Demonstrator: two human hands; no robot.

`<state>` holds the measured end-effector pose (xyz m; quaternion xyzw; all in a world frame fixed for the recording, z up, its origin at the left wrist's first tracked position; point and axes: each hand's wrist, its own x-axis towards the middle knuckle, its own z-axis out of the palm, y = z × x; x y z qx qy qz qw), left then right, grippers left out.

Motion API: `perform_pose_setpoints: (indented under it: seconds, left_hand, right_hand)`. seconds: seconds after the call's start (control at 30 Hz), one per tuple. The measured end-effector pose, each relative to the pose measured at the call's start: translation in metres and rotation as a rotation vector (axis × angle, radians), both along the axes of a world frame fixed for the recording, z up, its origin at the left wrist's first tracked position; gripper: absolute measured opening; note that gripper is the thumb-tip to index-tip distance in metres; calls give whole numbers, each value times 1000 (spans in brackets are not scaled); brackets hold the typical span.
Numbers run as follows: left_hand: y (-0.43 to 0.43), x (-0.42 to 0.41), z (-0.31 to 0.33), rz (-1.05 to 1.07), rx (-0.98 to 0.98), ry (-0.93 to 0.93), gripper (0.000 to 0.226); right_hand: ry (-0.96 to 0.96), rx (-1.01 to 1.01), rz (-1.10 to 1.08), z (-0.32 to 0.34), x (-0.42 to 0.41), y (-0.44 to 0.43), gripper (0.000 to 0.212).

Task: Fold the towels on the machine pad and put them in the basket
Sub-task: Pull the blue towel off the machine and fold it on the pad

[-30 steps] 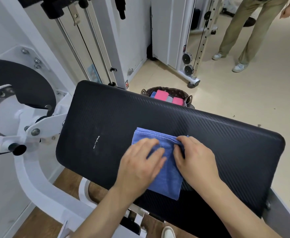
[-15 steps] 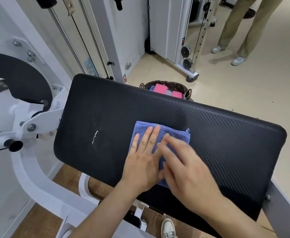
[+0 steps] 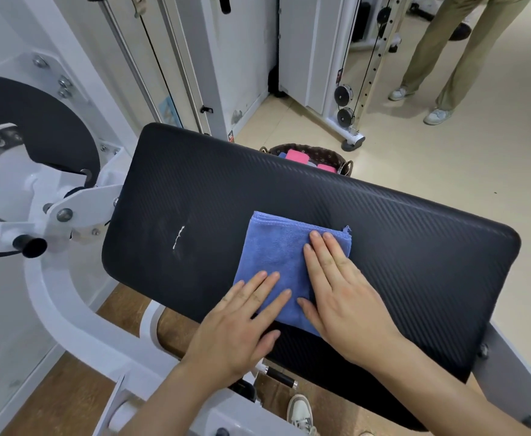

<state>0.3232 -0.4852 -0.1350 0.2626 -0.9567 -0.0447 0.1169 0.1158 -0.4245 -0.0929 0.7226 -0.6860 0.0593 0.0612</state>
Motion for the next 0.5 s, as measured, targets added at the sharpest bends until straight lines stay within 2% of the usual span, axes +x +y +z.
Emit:
perform_pose_setpoints:
  seconds: [0.1, 0.2, 0.33, 0.5]
  left_hand:
    - [-3, -3, -11, 22, -5, -63, 69]
    - [-4, -4, -13, 19, -15, -52, 68]
    - [-10, -1, -6, -18, -70, 4, 56]
    - [-20, -4, 4, -56, -161, 88, 44]
  right_hand:
    - [4, -48, 107, 6, 6, 10, 58]
    - [47, -16, 204, -2, 10, 28, 61]
    - [43, 51, 172, -17, 3, 33, 69]
    - [17, 44, 155, -16, 3, 28, 61]
